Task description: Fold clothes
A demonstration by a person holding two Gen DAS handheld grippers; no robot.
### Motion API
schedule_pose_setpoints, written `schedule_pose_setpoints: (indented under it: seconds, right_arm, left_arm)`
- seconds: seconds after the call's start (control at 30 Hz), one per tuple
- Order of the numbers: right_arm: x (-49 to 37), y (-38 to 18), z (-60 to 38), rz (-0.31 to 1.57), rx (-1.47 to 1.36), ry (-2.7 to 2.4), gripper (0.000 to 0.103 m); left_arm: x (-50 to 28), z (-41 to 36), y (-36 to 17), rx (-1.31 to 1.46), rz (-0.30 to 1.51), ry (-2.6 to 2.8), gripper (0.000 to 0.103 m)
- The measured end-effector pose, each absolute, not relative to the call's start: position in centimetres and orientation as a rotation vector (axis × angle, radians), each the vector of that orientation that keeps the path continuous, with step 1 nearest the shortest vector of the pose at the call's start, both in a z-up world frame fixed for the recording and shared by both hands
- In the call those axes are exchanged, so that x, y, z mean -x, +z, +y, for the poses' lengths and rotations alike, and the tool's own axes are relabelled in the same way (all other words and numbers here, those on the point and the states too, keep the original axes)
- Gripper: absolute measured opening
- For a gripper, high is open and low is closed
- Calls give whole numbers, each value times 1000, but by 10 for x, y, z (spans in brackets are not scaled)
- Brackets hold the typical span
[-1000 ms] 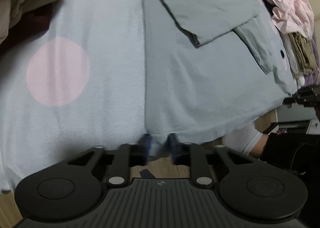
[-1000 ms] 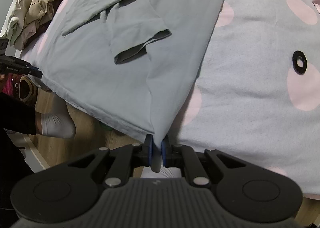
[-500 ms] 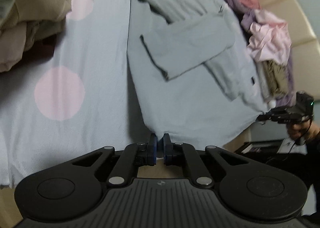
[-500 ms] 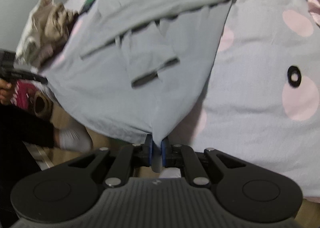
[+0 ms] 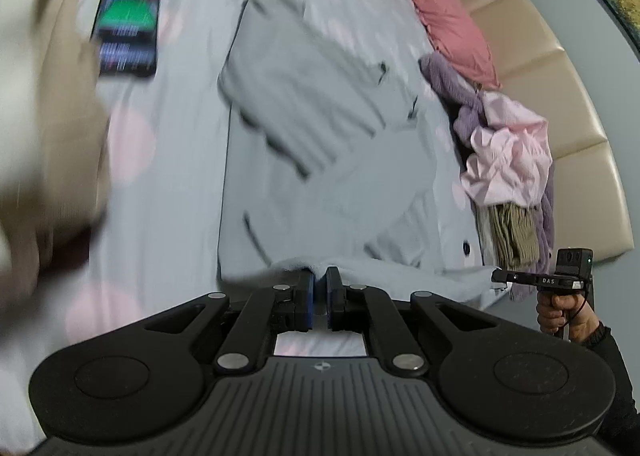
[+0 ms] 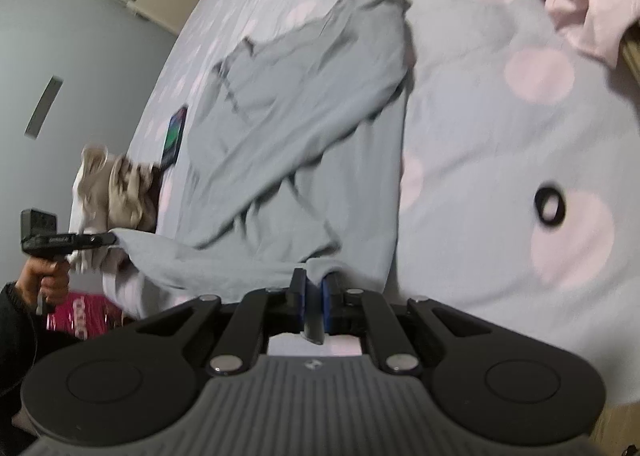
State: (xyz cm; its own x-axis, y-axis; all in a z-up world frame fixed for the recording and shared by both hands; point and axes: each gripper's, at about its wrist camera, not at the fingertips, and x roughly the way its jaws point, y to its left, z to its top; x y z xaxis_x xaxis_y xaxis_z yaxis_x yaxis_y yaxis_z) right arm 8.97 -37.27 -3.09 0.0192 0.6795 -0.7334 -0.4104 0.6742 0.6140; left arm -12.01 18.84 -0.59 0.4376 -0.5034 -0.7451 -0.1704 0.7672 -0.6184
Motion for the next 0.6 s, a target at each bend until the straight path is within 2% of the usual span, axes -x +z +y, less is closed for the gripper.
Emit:
schedule_pose_setpoints:
  seconds: [0.27,0.6]
  right_arm:
    - [-157,-15,-343,1239,-304,788,9]
    - [-222,-38,-295,1217,-324,686,9]
  left_arm:
    - [56,204,-7,704,1100,-137,4]
    - [2,218,-40,722,1118,-4,4]
